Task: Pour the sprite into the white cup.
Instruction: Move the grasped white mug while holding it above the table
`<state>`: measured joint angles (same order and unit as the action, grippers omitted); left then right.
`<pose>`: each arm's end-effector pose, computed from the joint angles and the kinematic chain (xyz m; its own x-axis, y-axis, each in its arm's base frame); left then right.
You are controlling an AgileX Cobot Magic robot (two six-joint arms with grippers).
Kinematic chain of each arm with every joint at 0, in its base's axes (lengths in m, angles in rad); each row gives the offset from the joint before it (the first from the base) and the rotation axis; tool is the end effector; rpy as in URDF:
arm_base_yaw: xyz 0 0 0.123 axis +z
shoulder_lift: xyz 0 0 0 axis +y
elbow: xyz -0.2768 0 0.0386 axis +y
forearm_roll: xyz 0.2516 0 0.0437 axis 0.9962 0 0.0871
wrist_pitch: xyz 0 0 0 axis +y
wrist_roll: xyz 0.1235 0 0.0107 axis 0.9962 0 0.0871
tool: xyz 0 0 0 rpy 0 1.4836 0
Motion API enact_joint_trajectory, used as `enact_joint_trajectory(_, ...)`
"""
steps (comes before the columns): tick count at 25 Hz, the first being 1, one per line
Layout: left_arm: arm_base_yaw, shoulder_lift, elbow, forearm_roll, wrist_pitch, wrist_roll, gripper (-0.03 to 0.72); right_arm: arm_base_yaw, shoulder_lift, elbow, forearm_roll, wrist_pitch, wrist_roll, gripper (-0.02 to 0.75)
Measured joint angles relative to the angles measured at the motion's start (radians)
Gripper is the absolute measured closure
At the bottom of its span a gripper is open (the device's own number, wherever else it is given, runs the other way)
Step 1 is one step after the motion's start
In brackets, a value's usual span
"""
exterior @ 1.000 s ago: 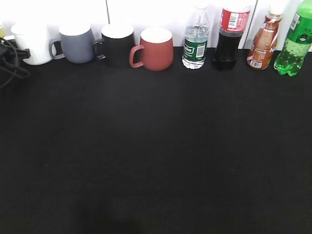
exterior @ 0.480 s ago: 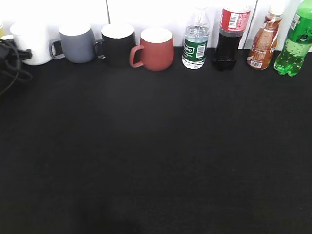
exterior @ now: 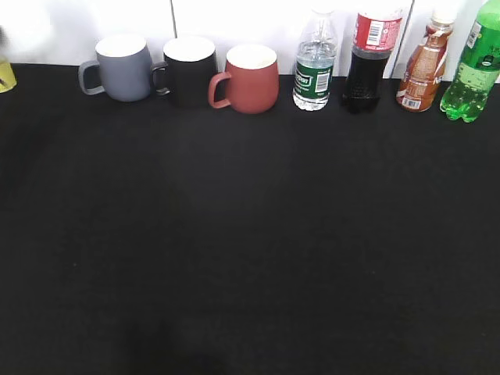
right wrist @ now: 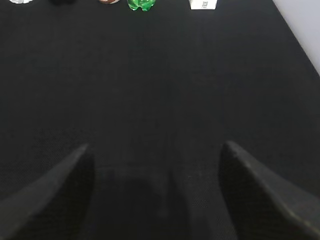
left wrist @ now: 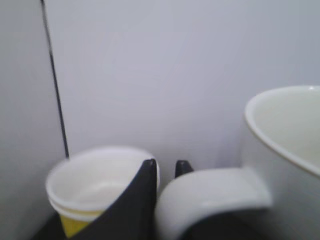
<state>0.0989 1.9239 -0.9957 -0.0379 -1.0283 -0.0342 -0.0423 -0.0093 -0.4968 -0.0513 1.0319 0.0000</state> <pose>0.4369 0.0474 0.2171 0.1917 -0.0350 -0.9808 -0.1203 0.9910 -0.0588 0.0336 -0.0069 0.2666 -0.4258 -0.0083 -0.9048 0.0709 0.9966 -0.0425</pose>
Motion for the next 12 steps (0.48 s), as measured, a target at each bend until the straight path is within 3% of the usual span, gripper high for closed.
enact_joint_trajectory(2, 0.0, -0.134, 0.122, 0.079, -0.011, -0.036, 0.608, 0.0, 0.015, -0.016, 0.0, -0.161, 0.0, 0.158)
enact_joint_trajectory(6, -0.058, -0.236, 0.323, 0.172, -0.015, -0.085, 0.608, 0.0, 0.207, 0.148, 0.001, -0.725, 0.0, 0.158)
enact_joint_trajectory(8, -0.125, -0.243, 0.362, 0.197, -0.03, -0.088, 0.608, 0.0, 0.387, 0.249, -0.006, -1.059, 0.005, 0.158)
enact_joint_trajectory(12, -0.281, -0.254, 0.37, 0.275, -0.045, -0.088, 0.609, 0.0, 0.904, 0.272, 0.0, -1.555, 0.005, 0.158)
